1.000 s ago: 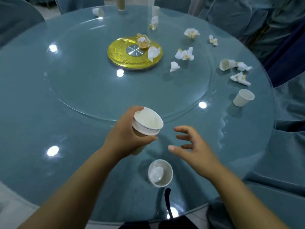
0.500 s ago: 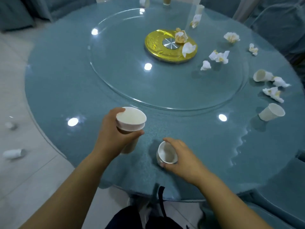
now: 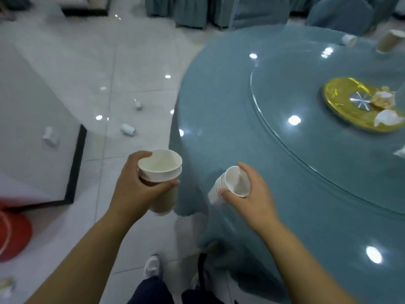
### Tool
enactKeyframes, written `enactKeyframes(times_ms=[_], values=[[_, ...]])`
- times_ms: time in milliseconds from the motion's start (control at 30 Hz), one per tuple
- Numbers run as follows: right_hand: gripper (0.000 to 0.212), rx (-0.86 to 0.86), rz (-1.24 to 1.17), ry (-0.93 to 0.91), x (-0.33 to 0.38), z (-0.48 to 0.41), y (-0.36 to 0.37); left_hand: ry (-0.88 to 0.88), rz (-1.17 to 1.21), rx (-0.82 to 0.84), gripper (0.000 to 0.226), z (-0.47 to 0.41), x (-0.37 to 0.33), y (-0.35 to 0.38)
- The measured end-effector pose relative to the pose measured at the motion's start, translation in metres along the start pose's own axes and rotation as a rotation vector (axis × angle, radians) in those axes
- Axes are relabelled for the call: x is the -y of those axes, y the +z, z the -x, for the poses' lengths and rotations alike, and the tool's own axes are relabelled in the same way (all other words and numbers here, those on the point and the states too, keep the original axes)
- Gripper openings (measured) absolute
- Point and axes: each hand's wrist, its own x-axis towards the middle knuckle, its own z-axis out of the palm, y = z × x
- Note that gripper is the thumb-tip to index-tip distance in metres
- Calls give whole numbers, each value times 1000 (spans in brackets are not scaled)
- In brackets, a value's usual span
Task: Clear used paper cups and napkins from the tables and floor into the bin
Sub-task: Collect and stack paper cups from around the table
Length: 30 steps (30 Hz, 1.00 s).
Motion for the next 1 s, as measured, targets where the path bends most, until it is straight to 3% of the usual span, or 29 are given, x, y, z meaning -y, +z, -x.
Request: enactKeyframes(times_ms=[367,500,633,1000], values=[[75,519,116,-305,136,33,189,-246,32,-446,70,91,107,-191],[75,600,139,-360,175,62,276,-303,53,-536,68,123,151,-265],[74,696,157,-403,209,89,354,-436,50,-614,88,154,196,-330],[71,928,348,-524,285,117,523,-688,66,-842,67,192,283,-451]])
